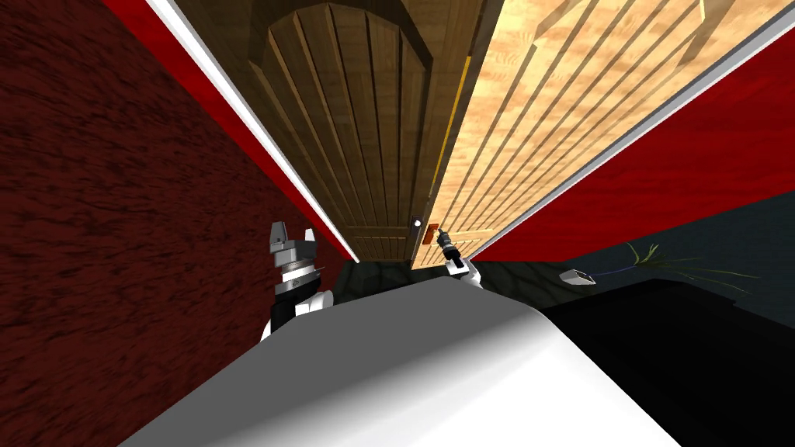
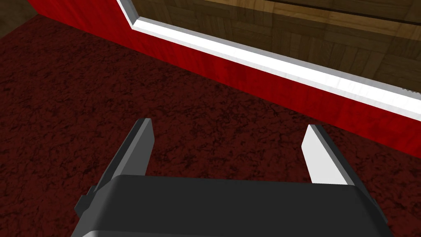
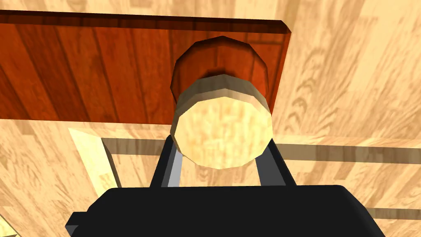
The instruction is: Pull the door open
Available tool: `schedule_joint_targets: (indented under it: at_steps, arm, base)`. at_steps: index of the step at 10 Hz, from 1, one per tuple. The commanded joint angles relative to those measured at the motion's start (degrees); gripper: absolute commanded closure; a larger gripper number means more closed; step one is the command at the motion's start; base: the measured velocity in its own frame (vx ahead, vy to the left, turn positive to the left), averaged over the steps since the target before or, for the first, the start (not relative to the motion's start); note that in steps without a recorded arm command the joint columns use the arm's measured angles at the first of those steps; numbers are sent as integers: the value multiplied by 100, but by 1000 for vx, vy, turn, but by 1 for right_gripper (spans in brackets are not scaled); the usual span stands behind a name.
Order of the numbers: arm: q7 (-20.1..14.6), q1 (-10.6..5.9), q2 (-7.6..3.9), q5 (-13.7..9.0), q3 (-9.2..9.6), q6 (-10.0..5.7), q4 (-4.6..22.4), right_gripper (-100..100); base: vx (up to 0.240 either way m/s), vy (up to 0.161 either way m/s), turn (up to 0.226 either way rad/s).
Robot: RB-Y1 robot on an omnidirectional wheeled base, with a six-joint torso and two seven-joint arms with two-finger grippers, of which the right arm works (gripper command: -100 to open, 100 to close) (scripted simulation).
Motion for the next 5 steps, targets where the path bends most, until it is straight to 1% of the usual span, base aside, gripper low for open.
schedule_joint_targets:
  at_steps: [1, 2, 5]
  arm:
    - [-74, 156, -67, 15, -2, 72, -69, 100]
    - [-117, 197, -65, 30, 77, 35, -206, -100]
    - [-264, 319, -107, 88, 247, -36, -380, -100]
  base:
    - [-201, -75, -38]
    - [-200, -23, 35]
    - [-182, 25, 50]
